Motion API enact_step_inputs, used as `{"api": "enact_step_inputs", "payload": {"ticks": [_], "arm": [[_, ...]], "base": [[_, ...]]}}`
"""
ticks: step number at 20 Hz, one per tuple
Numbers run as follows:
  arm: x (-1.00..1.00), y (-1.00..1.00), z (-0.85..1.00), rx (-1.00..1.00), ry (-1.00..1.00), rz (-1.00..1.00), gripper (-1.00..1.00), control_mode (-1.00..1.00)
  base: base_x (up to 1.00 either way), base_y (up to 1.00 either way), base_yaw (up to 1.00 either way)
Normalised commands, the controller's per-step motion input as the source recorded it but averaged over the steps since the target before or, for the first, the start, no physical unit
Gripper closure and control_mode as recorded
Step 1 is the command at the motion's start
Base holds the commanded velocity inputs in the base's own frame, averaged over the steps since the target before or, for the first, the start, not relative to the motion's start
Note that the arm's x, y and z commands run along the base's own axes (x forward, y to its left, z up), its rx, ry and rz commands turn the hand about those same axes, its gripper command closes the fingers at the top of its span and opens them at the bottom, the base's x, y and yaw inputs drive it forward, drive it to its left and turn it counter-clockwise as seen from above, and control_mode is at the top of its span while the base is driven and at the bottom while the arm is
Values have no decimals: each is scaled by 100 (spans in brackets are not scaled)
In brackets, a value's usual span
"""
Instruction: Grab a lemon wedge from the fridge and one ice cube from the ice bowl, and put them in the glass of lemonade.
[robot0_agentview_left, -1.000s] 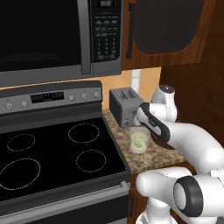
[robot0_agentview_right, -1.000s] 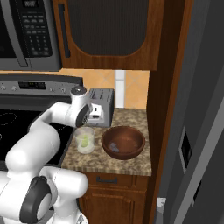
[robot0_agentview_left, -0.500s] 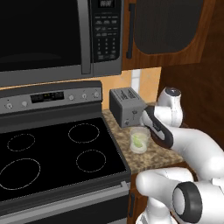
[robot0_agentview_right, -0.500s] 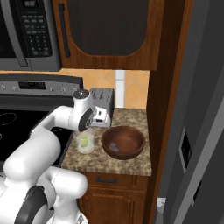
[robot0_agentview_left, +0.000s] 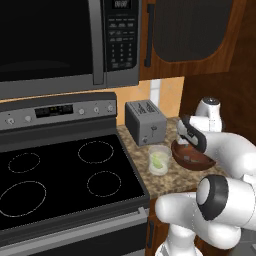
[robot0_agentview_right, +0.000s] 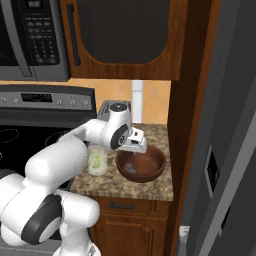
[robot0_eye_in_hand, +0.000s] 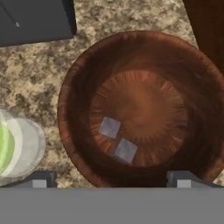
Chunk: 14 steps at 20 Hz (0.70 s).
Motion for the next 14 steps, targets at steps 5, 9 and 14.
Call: {"api": "enact_step_inputs", "payload": {"ticks": [5, 9, 14], "arm": [[14, -4, -41, 14, 5, 0, -100, -100], [0, -3, -50, 9, 2, 0, -100, -100], [16, -4, -15, -2, 3, 0, -100, -100]], "base": [[0, 0, 0], [0, 0, 0], [0, 0, 0]]}}
